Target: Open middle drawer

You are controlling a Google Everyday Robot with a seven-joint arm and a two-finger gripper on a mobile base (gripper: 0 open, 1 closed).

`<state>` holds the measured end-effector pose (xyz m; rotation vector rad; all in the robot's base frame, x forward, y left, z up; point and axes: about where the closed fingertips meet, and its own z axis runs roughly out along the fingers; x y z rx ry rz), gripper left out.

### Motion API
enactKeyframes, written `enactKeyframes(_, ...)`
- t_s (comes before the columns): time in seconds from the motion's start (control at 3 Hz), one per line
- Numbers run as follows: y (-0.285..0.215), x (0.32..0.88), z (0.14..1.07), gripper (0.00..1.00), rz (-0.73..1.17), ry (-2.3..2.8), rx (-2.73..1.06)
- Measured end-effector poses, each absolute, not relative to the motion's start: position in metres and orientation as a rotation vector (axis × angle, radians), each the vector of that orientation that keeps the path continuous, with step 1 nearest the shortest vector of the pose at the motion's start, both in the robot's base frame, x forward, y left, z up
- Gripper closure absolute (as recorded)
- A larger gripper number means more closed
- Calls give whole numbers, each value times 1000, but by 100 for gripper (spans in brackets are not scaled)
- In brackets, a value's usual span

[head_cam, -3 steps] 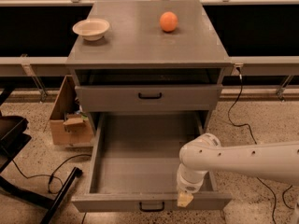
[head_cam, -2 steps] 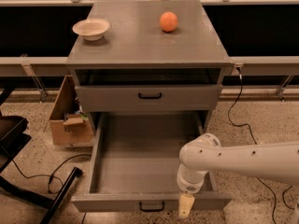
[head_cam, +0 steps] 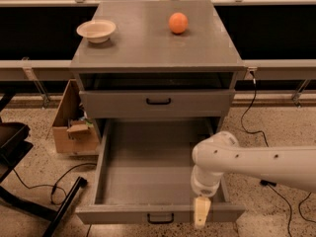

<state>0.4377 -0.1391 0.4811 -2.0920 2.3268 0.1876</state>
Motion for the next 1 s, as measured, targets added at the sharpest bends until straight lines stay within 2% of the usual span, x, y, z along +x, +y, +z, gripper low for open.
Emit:
enactKeyframes(0.33, -183, 464, 624, 0, 11, 2375, -1962)
enactKeyframes(1.0, -237, 462, 750, 0, -139, 2369, -1745)
